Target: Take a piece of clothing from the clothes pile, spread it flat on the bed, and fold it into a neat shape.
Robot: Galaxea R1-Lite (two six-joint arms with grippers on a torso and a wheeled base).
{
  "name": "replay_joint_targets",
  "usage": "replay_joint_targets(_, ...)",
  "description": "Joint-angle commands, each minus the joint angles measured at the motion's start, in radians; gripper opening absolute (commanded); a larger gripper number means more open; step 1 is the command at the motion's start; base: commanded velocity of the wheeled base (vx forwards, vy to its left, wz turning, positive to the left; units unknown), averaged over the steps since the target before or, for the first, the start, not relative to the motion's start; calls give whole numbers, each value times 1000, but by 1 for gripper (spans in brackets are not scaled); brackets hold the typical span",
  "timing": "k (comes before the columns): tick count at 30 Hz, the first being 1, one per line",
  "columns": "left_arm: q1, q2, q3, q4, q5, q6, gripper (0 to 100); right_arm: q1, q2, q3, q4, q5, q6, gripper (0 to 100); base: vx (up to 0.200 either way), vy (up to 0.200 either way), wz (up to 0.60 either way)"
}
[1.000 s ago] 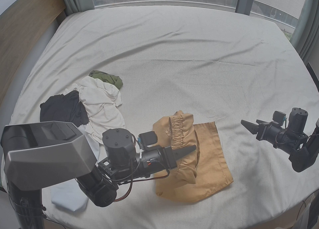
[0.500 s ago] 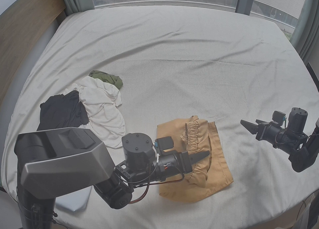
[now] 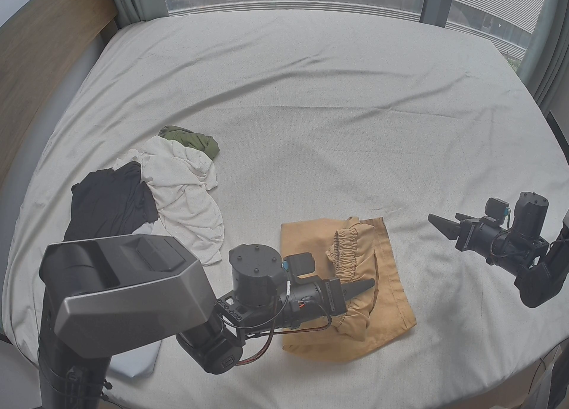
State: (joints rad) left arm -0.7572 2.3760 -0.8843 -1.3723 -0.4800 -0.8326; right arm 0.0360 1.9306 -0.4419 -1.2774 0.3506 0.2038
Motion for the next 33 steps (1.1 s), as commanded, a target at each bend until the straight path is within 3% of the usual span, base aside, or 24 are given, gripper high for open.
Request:
replay_joint_targets(1,3,3,-4,1,0,0,0,1,1,0,0,1,0,100,0,0,0)
replay_joint_targets(2,3,3,-4,1,0,0,0,1,1,2,0,1,0,100,0,0,0)
replay_joint_targets(3,3,3,-4,1,0,0,100,1,1,2,0,1,0,100,0,0,0)
replay_joint_targets(17,-13,-24,2,-2,86,3,100,7,1,5,0,1,0,100,0,0,0)
replay_joint_targets(23,-63,-24,2,12,101,6,100,12,7,8,0,-1,0,100,0,0,0)
replay_joint_targets(33,47,-153,74,2,107,41,100,21,13,11,0,-1,0,100,0,0,0)
